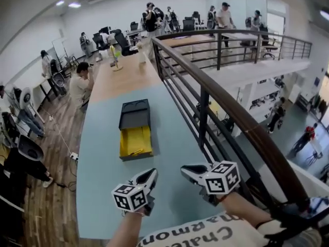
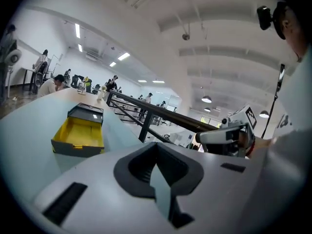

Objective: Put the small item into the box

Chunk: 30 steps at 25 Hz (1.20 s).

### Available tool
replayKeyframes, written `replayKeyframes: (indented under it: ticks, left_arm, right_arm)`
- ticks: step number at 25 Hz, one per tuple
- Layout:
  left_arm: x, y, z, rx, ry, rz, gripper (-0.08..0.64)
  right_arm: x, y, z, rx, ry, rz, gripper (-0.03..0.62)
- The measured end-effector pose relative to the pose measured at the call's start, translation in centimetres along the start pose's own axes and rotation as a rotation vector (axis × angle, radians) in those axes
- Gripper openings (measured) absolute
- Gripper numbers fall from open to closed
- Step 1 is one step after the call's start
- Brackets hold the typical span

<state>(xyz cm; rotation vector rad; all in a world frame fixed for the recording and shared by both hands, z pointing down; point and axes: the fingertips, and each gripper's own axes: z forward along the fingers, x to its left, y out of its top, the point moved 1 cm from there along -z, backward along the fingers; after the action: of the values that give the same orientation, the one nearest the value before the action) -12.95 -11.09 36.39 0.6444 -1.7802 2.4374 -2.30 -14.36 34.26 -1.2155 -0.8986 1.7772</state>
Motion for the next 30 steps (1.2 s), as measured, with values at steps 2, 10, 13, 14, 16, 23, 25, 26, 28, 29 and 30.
replayKeyframes:
  ticks: [2, 10, 13, 14, 16, 23, 25, 26, 28, 29, 30]
  left_arm:
    - [-1.7, -0.2, -1.0, -0.038, -0.001, -0.023, 0.002]
    - [-6.4, 1.5, -5.6, -0.199, 0.037, 0.006, 0.003]
    - [-7.1, 1.2, -6.9, -0.203, 0.056, 0.018, 0.003]
    - [-7.3, 1.3, -7.3, -0.213, 0.049, 0.0, 0.003]
    - [-7.7, 1.5, -8.0, -0.237, 0.03, -0.029, 0.002]
    - [-9.2, 1.9, -10.7, -0.228, 0.031, 0.031, 0.002]
    - [-9.6, 1.6, -11.9, -0.217, 0.027, 0.026, 0.002]
    - [-9.8, 1.4, -12.5, -0.211, 0.024, 0.026, 0.002]
    - [-10.0, 1.1, -13.8, -0.2, 0.027, 0.029, 0.002]
    - [-10.1, 0.9, -14.4, -0.198, 0.034, 0.029, 0.002]
    - [-10.0, 0.8, -14.9, -0.198, 0.043, 0.026, 0.002]
  right_arm:
    - [0.3, -0.1, -0.3, 0.002, 0.014, -0.014, 0.051]
    - [2.3, 0.3, -1.9, -0.02, 0.08, -0.035, 0.049]
    - [3.4, -0.4, -1.6, -0.001, 0.101, -0.045, 0.048]
    - [3.8, -0.6, -1.5, 0.005, 0.107, -0.055, 0.046]
    - [4.5, -0.7, -1.2, 0.01, 0.116, -0.073, 0.046]
    - [6.2, -0.9, -1.1, 0.007, 0.106, -0.081, 0.046]
    - [7.0, -1.4, -1.0, 0.005, 0.113, -0.061, 0.046]
    - [7.4, -1.6, -0.8, 0.003, 0.115, -0.052, 0.046]
    - [7.8, -1.8, -0.4, -0.004, 0.118, -0.034, 0.046]
    - [8.0, -1.8, -0.2, -0.004, 0.119, -0.027, 0.046]
    - [8.2, -1.9, 0.0, -0.001, 0.12, -0.023, 0.046]
